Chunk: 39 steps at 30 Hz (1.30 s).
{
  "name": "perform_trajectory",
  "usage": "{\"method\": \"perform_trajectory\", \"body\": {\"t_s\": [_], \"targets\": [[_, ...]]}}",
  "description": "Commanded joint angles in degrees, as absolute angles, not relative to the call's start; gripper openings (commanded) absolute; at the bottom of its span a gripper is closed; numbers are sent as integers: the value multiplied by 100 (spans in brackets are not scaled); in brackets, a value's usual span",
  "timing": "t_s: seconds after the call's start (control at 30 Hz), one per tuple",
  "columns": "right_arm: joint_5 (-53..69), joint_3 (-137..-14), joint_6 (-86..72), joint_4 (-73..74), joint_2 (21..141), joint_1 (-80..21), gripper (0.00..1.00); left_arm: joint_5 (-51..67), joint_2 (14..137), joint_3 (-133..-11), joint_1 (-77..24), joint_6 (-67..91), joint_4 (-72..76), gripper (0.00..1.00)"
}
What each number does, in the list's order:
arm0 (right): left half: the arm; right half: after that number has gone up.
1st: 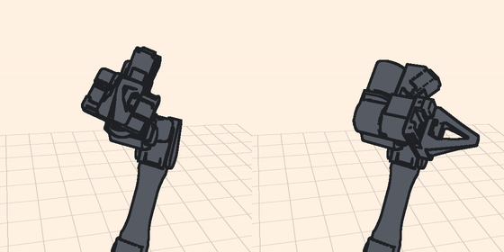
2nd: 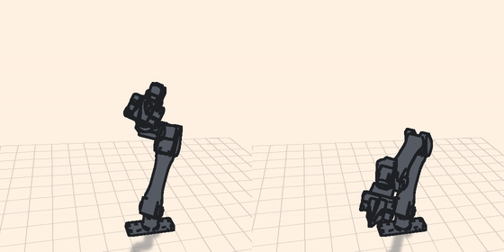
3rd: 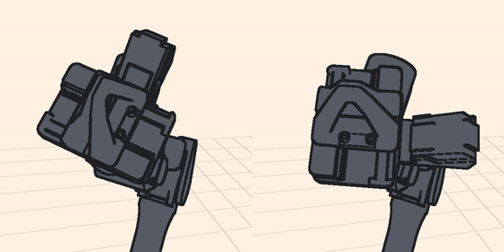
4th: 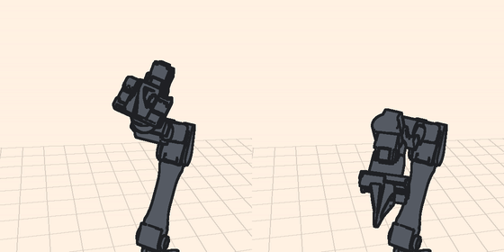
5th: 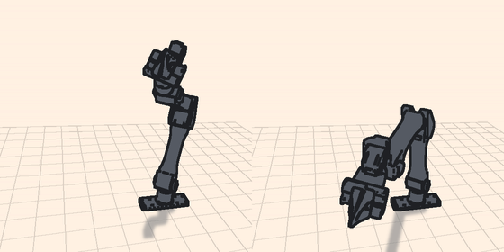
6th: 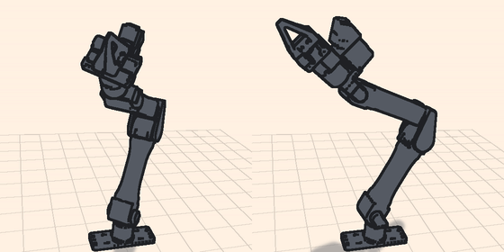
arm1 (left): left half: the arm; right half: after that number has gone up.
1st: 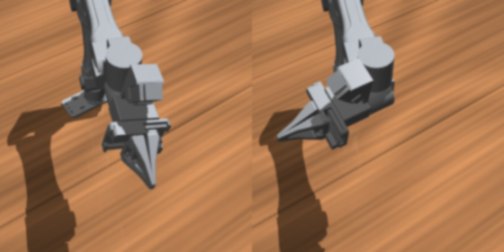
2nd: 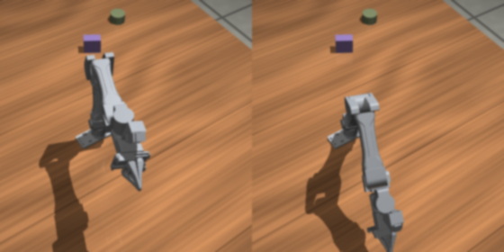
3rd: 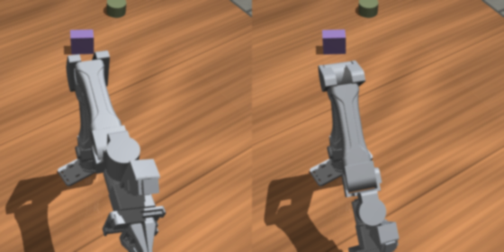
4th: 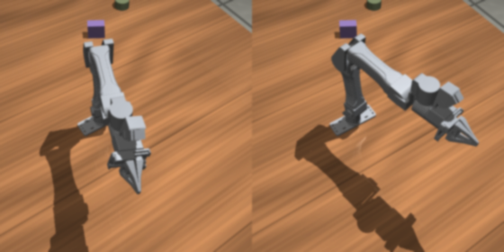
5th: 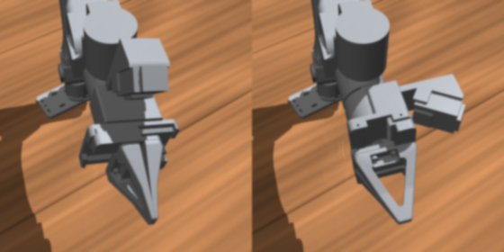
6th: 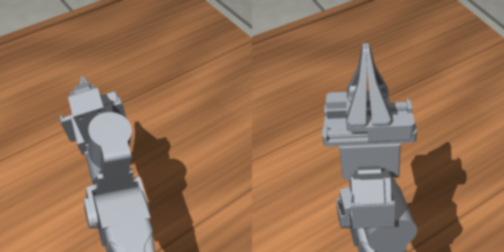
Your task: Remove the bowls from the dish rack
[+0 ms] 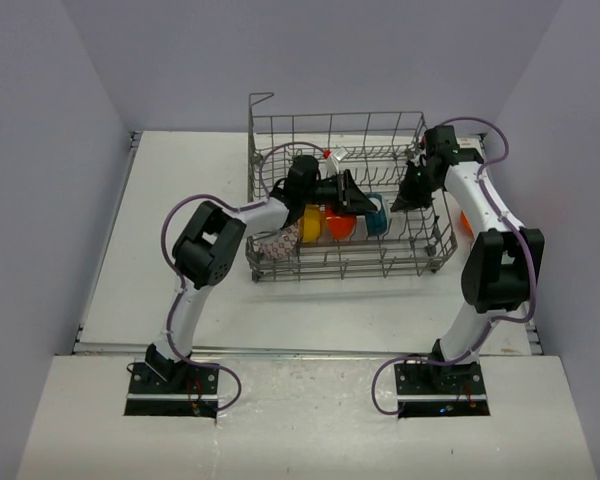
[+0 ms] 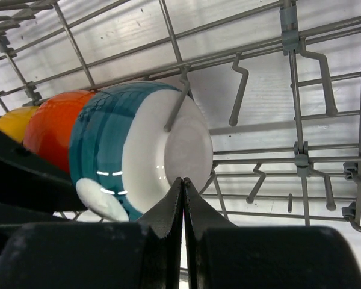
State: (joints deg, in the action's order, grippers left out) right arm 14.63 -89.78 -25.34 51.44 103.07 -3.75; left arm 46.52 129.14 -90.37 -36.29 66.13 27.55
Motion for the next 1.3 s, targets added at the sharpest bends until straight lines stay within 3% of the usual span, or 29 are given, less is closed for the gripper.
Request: {"method": "perform_trajectory", "body": {"t_s": [0.0, 0.13, 0.23, 0.27, 0.63, 0.93, 1.13, 1.27], "targets": [[2566, -9140, -2672, 5141, 10019, -536, 0, 4474, 12955, -9676, -3647, 6328, 3261, 33], [2812, -9053, -2759, 5036, 9949, -545, 0, 4403, 13016, -9878, -3647, 6293, 2998, 32], [2874, -9000, -2786, 5010, 9967, -562, 0, 4421, 13087, -9949, -3647, 6328, 2971, 3], [2865, -8991, -2786, 5010, 9967, -571, 0, 4421, 13113, -9949, -3639, 6346, 2988, 0], [2382, -8982, -2821, 4957, 9703, -571, 0, 4307, 12833, -9651, -3630, 6258, 3313, 0], [10, -9562, -2901, 5370, 9114, -528, 0, 4333, 12586, -9738, -3560, 6021, 3023, 0], [-308, -10107, -2689, 5827, 9430, -194, 26, 4333, 12490, -9861, -3542, 5924, 2892, 0], [-132, -9994, -2646, 5836, 9475, -35, 29, 4315, 12410, -9870, -3498, 5792, 2769, 0]]}}
